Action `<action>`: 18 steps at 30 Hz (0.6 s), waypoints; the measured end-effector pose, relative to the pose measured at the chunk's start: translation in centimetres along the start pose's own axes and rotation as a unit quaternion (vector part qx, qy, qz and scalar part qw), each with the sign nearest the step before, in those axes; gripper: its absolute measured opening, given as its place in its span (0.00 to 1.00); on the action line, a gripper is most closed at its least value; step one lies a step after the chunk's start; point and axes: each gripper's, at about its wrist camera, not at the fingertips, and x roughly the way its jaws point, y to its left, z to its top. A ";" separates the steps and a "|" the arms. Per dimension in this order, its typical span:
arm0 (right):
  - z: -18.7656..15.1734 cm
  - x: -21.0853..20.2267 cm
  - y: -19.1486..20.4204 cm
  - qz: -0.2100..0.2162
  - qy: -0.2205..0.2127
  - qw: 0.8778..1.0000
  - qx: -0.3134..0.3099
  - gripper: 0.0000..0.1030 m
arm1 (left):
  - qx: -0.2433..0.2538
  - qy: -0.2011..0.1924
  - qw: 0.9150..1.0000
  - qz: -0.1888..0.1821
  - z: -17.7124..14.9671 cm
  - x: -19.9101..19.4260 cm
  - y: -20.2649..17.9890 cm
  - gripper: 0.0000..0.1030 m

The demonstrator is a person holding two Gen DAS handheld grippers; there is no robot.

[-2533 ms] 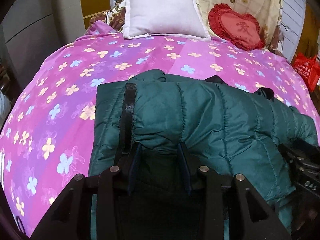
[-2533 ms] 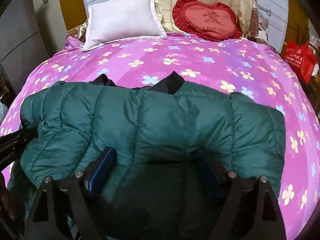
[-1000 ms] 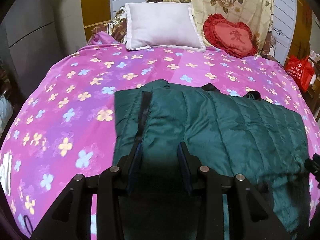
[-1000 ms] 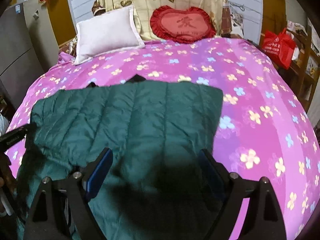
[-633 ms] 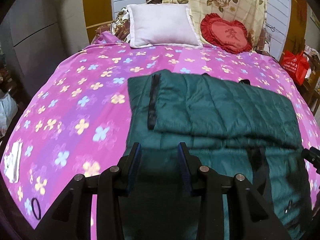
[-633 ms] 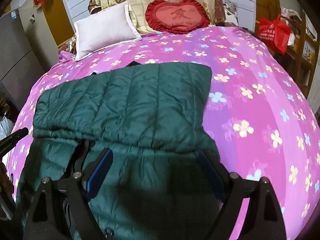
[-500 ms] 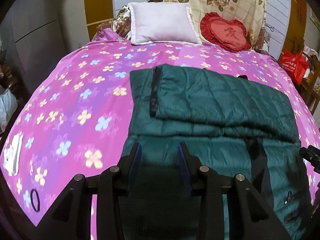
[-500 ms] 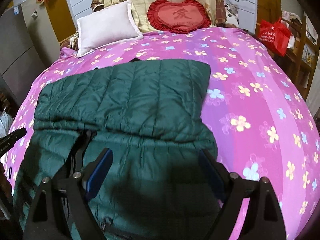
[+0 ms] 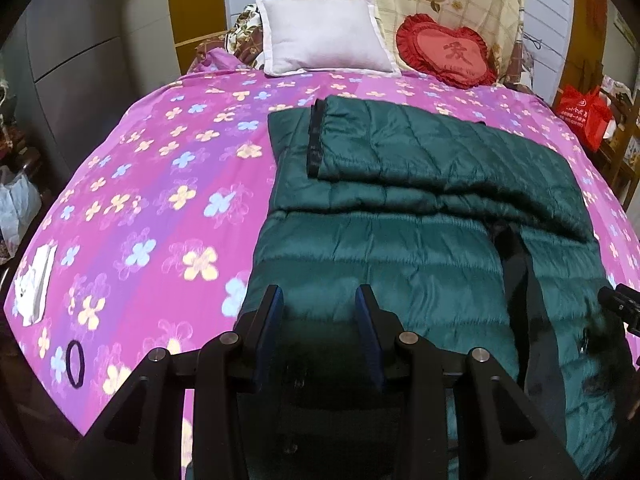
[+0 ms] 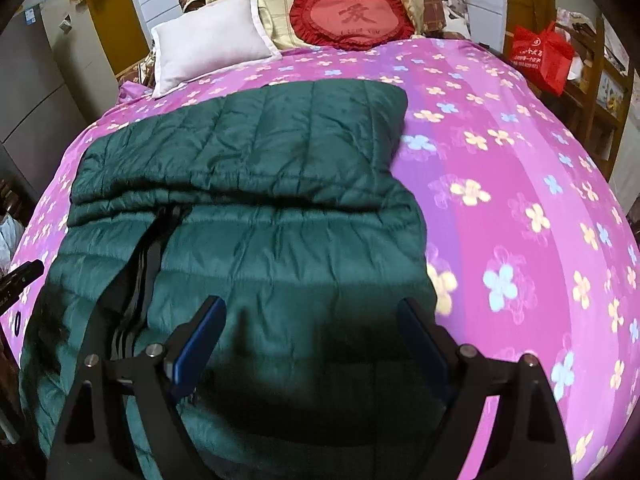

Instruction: Fold large clothes

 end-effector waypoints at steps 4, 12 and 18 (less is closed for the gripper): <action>-1.3 -0.8 -0.1 0.000 0.004 1.000 -0.006 0.87 | -0.001 0.007 1.000 -0.004 -1.3 -0.4 0.3 0.27; -3.9 -2.4 -0.4 -0.001 0.014 1.000 -0.015 0.87 | 0.009 0.021 1.000 0.002 -4.0 -1.3 0.9 0.27; -5.6 -3.4 -0.8 0.000 0.017 1.000 -0.015 0.87 | 0.007 0.026 1.000 0.001 -5.7 -2.4 1.6 0.27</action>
